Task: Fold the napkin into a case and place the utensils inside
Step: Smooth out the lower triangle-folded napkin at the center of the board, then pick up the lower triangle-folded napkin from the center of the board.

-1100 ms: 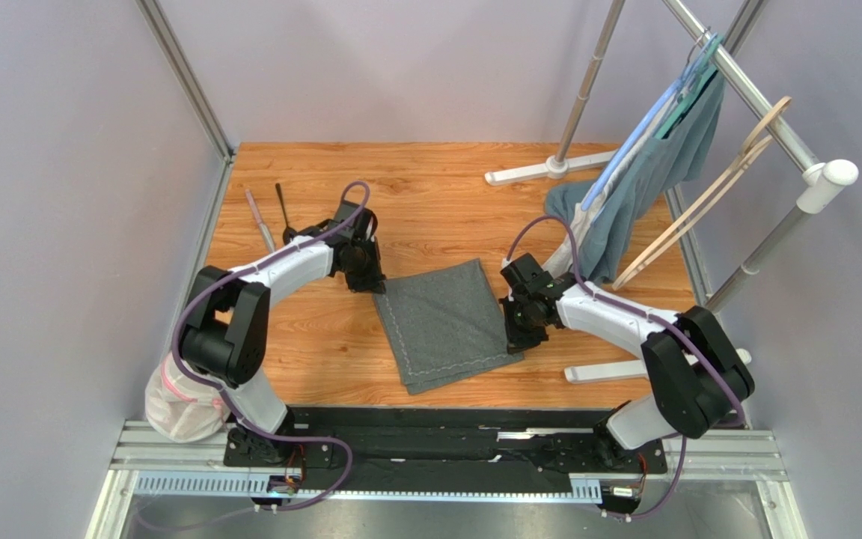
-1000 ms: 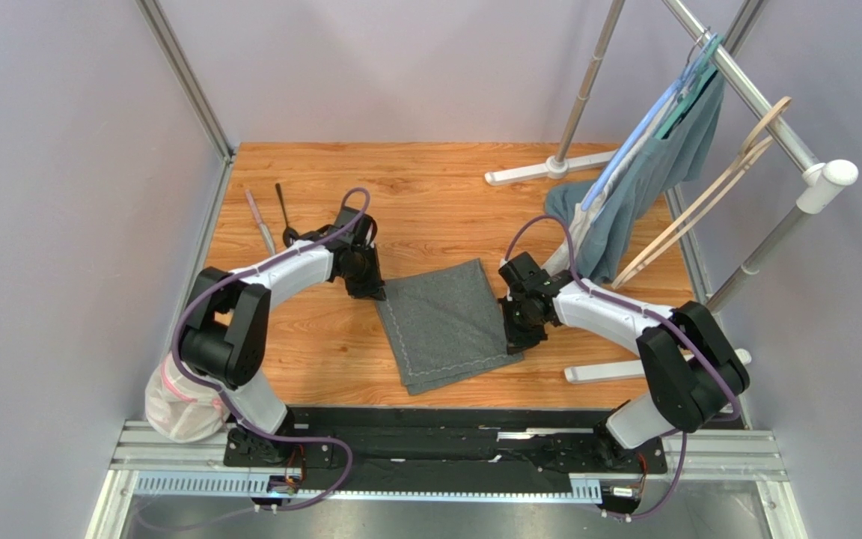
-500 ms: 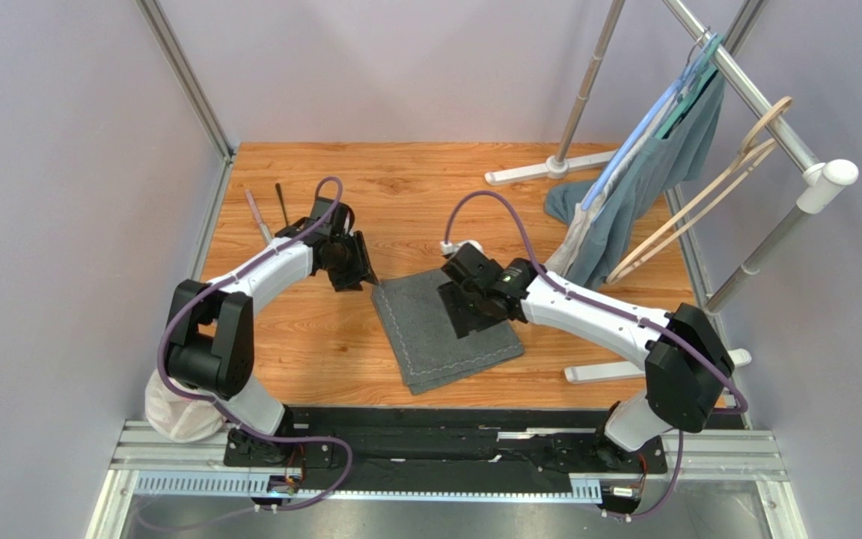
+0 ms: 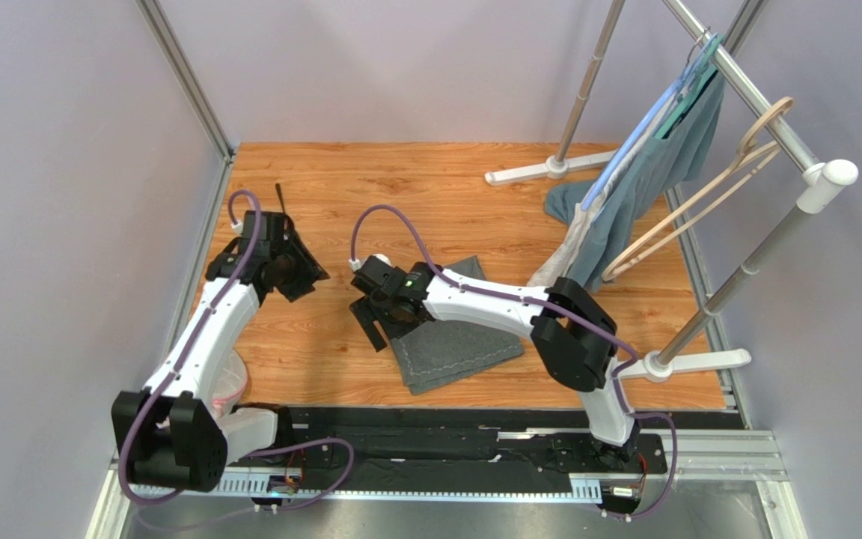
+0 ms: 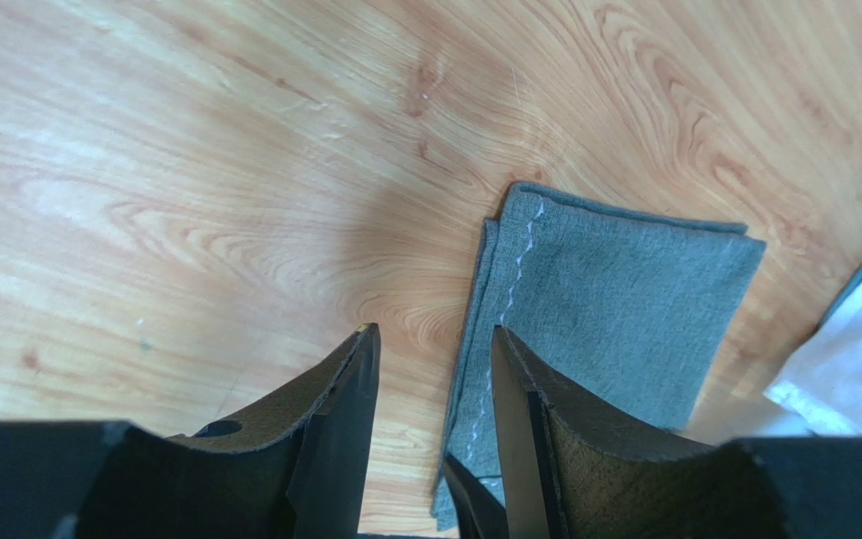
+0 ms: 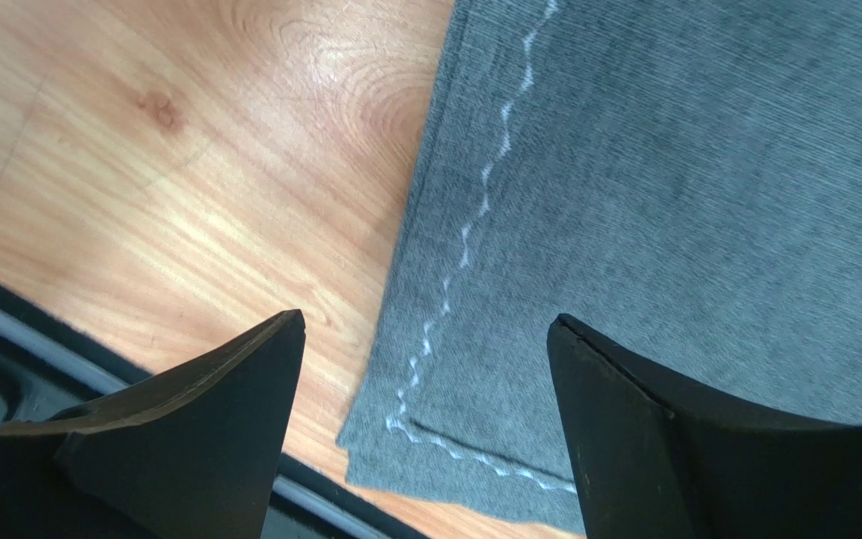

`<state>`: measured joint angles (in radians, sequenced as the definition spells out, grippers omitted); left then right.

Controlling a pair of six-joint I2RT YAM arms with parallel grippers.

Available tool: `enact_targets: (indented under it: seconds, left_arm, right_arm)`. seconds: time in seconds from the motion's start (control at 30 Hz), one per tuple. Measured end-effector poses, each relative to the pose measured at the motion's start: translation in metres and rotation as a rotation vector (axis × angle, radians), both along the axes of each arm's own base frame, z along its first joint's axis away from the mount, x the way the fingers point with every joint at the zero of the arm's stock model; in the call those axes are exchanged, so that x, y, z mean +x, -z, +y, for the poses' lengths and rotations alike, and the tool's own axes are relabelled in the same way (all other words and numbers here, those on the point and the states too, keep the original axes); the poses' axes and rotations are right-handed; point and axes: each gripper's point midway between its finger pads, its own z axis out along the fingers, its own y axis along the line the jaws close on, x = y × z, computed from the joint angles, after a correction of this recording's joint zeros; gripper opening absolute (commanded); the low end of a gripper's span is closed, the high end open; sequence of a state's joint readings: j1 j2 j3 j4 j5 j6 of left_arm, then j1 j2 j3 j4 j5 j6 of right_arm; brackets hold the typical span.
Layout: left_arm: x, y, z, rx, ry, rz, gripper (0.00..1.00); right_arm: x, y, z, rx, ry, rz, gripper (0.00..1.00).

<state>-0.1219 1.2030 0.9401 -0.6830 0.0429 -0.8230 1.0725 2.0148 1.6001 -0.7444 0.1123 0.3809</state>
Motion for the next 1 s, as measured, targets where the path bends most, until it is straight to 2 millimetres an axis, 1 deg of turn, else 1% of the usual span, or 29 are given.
enact_targets:
  seconds: [0.13, 0.27, 0.43, 0.5, 0.53, 0.57, 0.67, 0.73, 0.87, 0.93, 1.0]
  left_arm:
    - [-0.01, -0.015, 0.015, -0.019, -0.047, -0.028, 0.5]
    - [-0.015, -0.019, 0.019, -0.027, -0.05, -0.03, 0.5]
    - [-0.018, -0.02, 0.018, -0.046, -0.032, -0.027, 0.49]
    - [-0.019, -0.02, 0.017, -0.05, -0.019, -0.027, 0.49]
    - [-0.02, -0.019, 0.017, -0.055, -0.015, -0.025, 0.49]
    - [-0.021, -0.018, 0.017, -0.059, -0.013, -0.022, 0.49]
    - [-0.023, -0.015, 0.023, -0.057, -0.018, -0.012, 0.5]
    - [-0.023, -0.015, 0.028, -0.051, -0.026, -0.01, 0.5]
    - [-0.025, -0.013, 0.038, -0.034, -0.031, -0.005, 0.51]
    - [-0.025, -0.012, 0.037, -0.036, -0.01, -0.006, 0.51]
    - [-0.026, -0.008, 0.031, -0.055, 0.034, -0.008, 0.51]
  right_arm:
    - [-0.003, 0.019, 0.008, -0.033, 0.007, 0.016, 0.7]
    - [-0.005, 0.031, 0.012, -0.058, 0.022, 0.024, 0.59]
    - [-0.005, 0.045, 0.008, -0.097, 0.054, 0.026, 0.55]
    - [-0.004, 0.046, 0.008, -0.101, 0.064, 0.022, 0.45]
    - [-0.003, 0.046, 0.008, -0.106, 0.069, 0.022, 0.37]
    - [-0.003, 0.046, 0.008, -0.106, 0.073, 0.02, 0.2]
    - [0.001, 0.047, 0.012, -0.106, 0.09, 0.014, 0.05]
    - [0.003, 0.047, 0.015, -0.104, 0.104, 0.015, 0.0]
    - [0.006, 0.046, 0.023, -0.108, 0.113, 0.002, 0.0]
    - [0.006, 0.045, 0.027, -0.101, 0.11, 0.002, 0.0]
    - [0.003, 0.044, 0.032, -0.077, 0.1, 0.021, 0.0]
